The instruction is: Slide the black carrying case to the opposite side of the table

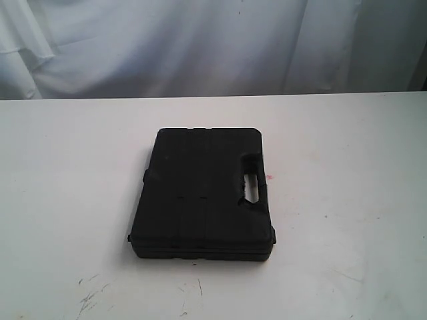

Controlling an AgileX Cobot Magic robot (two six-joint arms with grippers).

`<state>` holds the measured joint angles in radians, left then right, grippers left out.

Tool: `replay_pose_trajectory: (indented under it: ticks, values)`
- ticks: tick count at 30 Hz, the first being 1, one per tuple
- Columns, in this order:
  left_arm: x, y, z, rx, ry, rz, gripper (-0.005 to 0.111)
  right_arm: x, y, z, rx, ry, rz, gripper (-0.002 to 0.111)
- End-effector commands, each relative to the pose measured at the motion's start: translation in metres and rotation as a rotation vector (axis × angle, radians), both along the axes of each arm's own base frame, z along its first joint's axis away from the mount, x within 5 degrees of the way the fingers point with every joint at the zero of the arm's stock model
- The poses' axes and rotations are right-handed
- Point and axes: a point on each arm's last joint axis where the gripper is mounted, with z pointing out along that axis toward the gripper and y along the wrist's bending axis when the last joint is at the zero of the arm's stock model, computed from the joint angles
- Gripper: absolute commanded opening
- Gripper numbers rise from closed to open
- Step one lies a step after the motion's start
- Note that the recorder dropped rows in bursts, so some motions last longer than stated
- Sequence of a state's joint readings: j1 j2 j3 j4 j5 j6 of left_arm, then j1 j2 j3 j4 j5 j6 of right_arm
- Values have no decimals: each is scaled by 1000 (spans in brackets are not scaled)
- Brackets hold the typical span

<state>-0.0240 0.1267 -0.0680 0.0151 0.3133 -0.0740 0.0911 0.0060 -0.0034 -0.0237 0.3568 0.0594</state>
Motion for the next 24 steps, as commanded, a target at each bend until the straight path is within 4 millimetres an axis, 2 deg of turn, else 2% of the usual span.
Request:
replay_pose_trajectory:
  ticks: [1,24]
  values:
    - [-3,0,-12,-52,-26,15,0,0,0,0,5,-14,-3,0]
    - [-6,0,-16,-29,-45,8,0,0,0,0,5,-14,-3,0]
